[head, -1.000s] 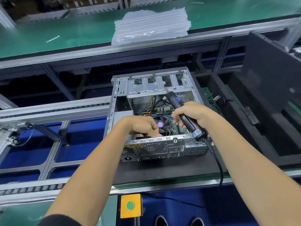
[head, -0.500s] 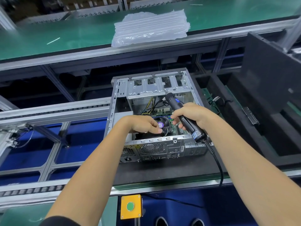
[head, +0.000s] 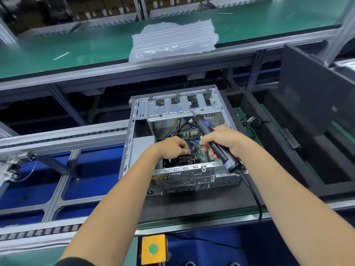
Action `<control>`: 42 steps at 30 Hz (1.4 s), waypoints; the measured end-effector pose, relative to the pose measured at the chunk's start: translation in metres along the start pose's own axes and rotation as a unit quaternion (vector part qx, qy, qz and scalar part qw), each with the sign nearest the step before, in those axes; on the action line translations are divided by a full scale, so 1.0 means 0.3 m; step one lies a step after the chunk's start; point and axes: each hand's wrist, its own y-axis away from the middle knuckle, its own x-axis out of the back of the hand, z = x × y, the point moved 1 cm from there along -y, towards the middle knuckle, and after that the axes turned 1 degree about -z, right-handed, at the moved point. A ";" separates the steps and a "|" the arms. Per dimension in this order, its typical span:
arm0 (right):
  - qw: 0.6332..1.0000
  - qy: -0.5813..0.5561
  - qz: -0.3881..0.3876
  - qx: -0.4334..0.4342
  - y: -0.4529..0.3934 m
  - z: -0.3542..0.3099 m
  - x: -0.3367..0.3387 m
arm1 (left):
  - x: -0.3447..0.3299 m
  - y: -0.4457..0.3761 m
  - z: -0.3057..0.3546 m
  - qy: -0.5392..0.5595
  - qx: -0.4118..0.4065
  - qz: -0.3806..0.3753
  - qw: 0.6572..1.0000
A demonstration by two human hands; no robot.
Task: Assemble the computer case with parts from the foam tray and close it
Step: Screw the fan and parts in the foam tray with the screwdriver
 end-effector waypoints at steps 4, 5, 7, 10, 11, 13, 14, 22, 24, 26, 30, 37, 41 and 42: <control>1.000 -0.003 0.007 0.005 0.010 -0.001 0.007 | -0.005 -0.023 -0.018 -0.014 0.003 0.021 1.000; 1.000 -0.004 0.012 0.006 0.011 -0.003 0.010 | -0.005 -0.026 -0.019 -0.019 0.004 0.026 0.999; 1.000 -0.001 0.019 0.007 0.015 -0.005 0.017 | -0.002 -0.034 -0.018 -0.038 0.004 0.047 0.998; 1.000 -0.005 0.019 0.012 0.027 -0.010 0.030 | 0.012 -0.039 0.009 -0.073 -0.008 0.126 0.989; 1.000 -0.009 0.020 0.014 0.034 -0.013 0.037 | 0.021 -0.038 0.030 -0.075 -0.016 0.150 0.986; 0.999 -0.024 0.029 0.020 0.054 -0.015 0.059 | 0.045 -0.039 0.090 -0.056 -0.044 0.169 0.983; 0.999 -0.036 0.033 0.024 0.069 -0.016 0.074 | 0.058 -0.043 0.129 -0.043 -0.059 0.171 0.983; 0.986 -0.114 0.118 0.041 0.210 0.074 0.313 | -0.013 -0.165 0.511 0.033 -0.155 0.153 0.976; 0.979 -0.147 0.134 0.031 0.237 0.114 0.390 | -0.070 -0.214 0.594 -0.002 -0.166 0.154 0.974; 0.972 -0.178 0.151 0.026 0.248 0.167 0.474 | -0.126 -0.272 0.672 -0.049 -0.167 0.154 0.973; 0.971 -0.186 0.153 -0.007 0.249 0.294 0.638 | -0.239 -0.400 0.799 -0.120 -0.121 0.113 0.979; 0.980 -0.167 0.082 -0.068 0.212 0.518 0.819 | -0.498 -0.614 0.869 -0.213 0.000 0.018 0.977; 0.986 -0.142 0.052 -0.072 0.182 0.605 0.843 | -0.623 -0.664 0.792 -0.257 0.030 0.011 0.966; 0.987 -0.136 0.048 -0.071 0.173 0.619 0.844 | -0.649 -0.674 0.772 -0.284 0.031 0.012 0.958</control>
